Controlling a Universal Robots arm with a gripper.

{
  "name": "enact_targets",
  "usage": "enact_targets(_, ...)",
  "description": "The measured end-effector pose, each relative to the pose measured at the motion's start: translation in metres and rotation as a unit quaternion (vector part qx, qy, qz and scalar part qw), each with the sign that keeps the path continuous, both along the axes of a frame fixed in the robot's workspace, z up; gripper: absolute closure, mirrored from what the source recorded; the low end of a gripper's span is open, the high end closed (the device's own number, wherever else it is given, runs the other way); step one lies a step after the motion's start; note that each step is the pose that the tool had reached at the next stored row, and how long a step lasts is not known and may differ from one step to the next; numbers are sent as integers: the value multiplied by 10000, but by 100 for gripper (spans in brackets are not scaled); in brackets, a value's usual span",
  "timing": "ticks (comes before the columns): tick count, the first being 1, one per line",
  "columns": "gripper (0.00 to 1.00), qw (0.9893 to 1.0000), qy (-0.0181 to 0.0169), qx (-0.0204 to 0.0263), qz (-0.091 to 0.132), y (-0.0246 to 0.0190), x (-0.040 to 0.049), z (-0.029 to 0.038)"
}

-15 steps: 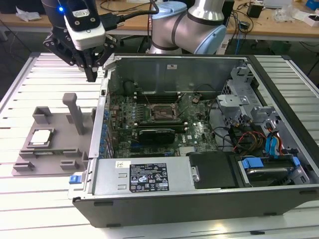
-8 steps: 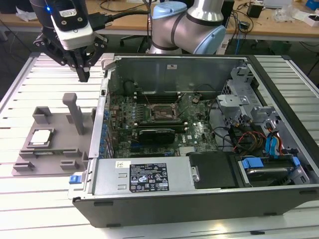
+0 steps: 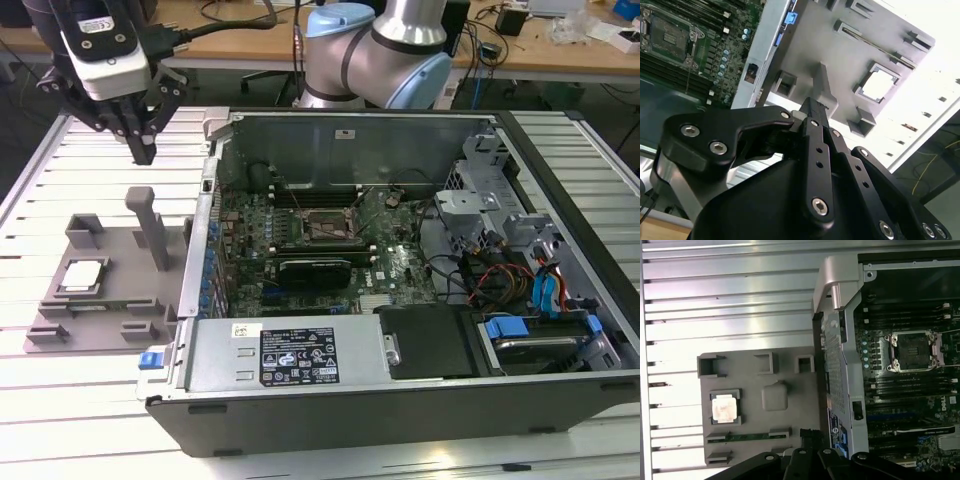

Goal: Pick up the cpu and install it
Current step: 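Reach for the cpu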

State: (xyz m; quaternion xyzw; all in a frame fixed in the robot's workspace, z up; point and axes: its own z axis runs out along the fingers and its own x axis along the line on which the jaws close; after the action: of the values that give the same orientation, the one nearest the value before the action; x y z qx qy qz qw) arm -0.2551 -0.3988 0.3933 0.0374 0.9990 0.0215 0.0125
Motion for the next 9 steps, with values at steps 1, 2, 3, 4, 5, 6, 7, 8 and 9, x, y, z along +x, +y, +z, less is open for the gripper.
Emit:
enact_targets(1,89,10000,0,0,0,0,-18,0)
enact_targets(2,89,10000,0,0,0,0,-37,0)
enact_targets(3,89,10000,0,0,0,0,-50,0)
enact_targets(4,89,10000,0,0,0,0,-73,0)
enact_targets(5,89,10000,0,0,0,0,-86,0)
enact_targets(6,89,10000,0,0,0,0,-99,0)
enact_targets(7,89,10000,0,0,0,0,-122,0)
enact_targets(8,89,10000,0,0,0,0,-139,0)
enact_targets(9,89,10000,0,0,1,0,-156,0)
